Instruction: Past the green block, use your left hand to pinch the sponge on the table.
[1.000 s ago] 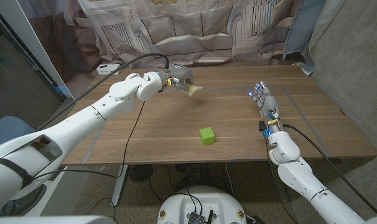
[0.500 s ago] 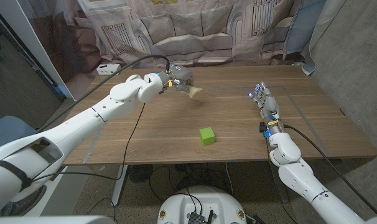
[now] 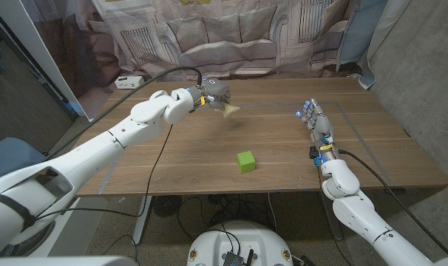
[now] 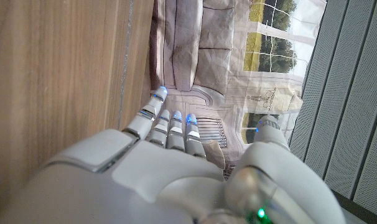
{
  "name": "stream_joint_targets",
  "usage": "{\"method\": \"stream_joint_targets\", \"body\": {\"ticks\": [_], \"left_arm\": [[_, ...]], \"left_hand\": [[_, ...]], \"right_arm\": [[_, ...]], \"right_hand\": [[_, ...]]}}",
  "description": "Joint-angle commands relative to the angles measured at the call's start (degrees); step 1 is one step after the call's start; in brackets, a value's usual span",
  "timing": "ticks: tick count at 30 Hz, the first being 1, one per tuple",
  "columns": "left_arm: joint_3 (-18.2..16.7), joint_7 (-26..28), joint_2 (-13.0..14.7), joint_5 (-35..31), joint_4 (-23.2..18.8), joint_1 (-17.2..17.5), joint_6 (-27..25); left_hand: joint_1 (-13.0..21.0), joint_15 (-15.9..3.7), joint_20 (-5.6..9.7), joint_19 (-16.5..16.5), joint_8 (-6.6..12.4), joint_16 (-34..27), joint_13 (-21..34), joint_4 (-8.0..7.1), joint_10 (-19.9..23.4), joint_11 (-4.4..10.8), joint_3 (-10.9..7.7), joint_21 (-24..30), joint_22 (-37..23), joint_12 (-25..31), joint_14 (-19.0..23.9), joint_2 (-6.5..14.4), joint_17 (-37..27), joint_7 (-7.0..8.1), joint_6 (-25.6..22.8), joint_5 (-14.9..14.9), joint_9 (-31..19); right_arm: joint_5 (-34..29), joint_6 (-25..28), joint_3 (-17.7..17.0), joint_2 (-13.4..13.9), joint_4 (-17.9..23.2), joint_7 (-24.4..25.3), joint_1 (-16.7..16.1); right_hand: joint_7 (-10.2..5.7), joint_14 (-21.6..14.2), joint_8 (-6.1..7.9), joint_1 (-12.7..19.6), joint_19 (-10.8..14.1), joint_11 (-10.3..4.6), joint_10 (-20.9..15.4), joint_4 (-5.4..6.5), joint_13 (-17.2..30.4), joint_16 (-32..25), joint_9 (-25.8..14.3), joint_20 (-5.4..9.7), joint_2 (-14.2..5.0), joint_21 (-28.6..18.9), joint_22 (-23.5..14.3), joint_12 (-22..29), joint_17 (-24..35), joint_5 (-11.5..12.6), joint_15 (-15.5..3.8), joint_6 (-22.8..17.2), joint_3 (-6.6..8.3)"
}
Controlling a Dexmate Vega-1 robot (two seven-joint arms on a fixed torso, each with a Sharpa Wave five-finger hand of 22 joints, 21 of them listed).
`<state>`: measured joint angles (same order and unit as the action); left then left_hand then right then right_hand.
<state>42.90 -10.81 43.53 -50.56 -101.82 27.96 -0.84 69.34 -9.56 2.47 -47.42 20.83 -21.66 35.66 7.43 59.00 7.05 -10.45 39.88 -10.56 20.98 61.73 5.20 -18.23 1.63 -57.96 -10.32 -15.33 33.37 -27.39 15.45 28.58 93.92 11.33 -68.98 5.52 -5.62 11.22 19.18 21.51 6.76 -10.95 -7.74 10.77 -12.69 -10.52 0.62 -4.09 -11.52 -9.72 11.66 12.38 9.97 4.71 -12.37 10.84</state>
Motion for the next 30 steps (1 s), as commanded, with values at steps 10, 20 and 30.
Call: {"method": "stream_joint_targets", "body": {"ticks": [10,20,30], "left_arm": [[-0.38,-0.07,-0.34,-1.68,-2.37,1.62,-2.21],[-0.20,0.24,-0.91,-1.96,-2.43,1.82,-2.55],[0.55,-4.49,-1.45,-0.91,-2.28,0.18,-2.28]], "left_hand": [[3.68,-1.79,0.62,-1.78,4.42,-3.19,9.98,1.57,3.01,0.65,-0.68,2.13,-0.38,7.45,4.02,0.82,-6.14,-4.45,-5.04,-0.13,-4.64],[6.94,-0.66,-0.15,-2.50,6.10,-3.25,14.37,2.15,1.47,-1.39,-2.14,3.80,-0.52,9.34,5.67,0.83,-8.09,-6.82,-3.73,-0.21,-7.32],[8.07,0.37,-0.97,-2.19,6.53,-3.23,16.83,1.85,0.72,-2.44,-2.64,4.67,-0.62,10.16,5.85,0.82,-9.58,-7.45,-4.28,-0.37,-6.99]], "right_arm": [[-0.45,-0.77,-0.84,0.36,1.59,0.65,-2.16],[-0.64,-0.87,-1.18,0.44,2.01,0.88,-2.68],[-0.19,-1.25,-1.44,0.35,1.50,0.35,-2.63]], "right_hand": [[0.27,-0.15,-0.02,0.38,0.04,0.13,-0.09,-0.05,0.35,0.16,-0.21,0.25,0.15,0.23,-0.13,-0.19,0.21,0.12,-0.32,-0.31,-0.15],[0.26,-0.18,-0.02,0.40,0.01,0.19,-0.07,-0.04,0.35,0.16,-0.21,0.27,0.16,0.27,-0.13,-0.20,0.22,0.12,-0.20,-0.33,-0.18],[0.33,-0.15,-0.03,0.41,0.01,0.22,-0.06,-0.02,0.35,0.18,-0.21,0.28,0.12,0.28,-0.13,-0.21,0.23,0.12,-0.16,-0.33,-0.19]]}}
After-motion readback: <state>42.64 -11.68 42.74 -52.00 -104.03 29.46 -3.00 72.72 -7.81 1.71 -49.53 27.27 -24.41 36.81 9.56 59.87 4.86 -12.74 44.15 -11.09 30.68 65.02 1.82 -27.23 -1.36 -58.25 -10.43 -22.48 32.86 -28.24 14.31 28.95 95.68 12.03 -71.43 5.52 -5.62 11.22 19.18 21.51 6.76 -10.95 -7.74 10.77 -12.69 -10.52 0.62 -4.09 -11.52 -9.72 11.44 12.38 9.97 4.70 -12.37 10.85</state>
